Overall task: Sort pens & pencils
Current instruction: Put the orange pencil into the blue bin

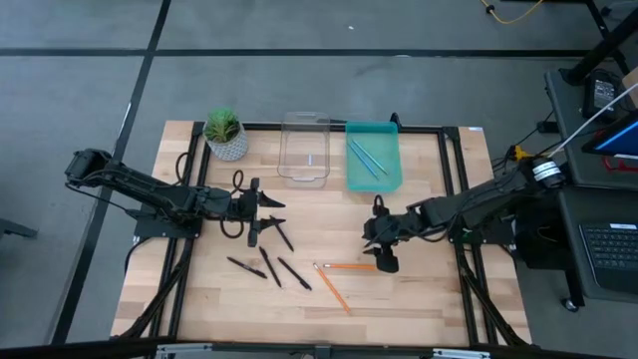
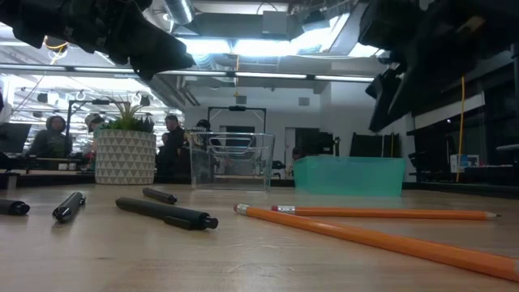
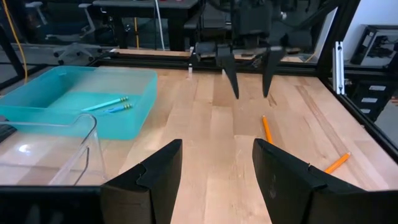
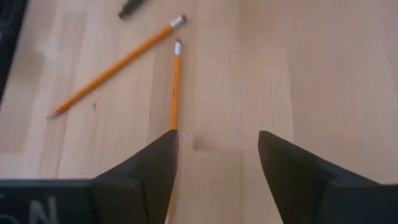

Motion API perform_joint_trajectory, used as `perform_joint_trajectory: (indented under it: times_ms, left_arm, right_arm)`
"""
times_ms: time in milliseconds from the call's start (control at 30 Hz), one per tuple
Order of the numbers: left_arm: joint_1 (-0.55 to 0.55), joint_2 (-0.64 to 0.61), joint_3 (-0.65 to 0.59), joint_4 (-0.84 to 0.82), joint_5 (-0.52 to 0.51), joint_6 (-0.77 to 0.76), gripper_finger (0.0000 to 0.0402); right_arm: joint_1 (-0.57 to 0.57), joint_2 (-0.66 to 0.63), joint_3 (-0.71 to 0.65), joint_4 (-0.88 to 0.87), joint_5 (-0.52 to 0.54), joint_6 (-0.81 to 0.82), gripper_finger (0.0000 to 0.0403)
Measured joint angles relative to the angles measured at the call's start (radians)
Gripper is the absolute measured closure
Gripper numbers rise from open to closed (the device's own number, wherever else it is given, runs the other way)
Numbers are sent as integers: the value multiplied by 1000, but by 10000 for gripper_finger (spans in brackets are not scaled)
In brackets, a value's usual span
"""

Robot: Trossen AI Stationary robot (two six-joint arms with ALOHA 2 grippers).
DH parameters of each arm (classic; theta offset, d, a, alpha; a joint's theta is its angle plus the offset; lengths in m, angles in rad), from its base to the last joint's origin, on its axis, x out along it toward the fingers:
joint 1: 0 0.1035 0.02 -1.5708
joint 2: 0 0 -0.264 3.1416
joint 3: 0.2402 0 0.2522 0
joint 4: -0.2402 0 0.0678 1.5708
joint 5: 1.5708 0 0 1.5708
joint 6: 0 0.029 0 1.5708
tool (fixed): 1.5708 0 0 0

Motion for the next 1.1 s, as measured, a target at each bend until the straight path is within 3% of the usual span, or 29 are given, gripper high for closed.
perform_joint_trajectory:
  times_ms: [200, 400, 700, 1100]
  left_arm:
    - [0, 0, 0, 0, 0, -19, 211]
    - [0, 0, 0, 0, 0, -20, 211]
    - [0, 0, 0, 0, 0, -20, 211]
    - [0, 0, 0, 0, 0, -20, 211]
  right_arm:
    - [11, 77, 0, 4, -27, 1, 181]
    - [98, 146, 0, -4, -71, -10, 190]
    - [188, 212, 0, -56, -50, 46, 197]
    - [200, 272, 7, -115, -1, 91, 198]
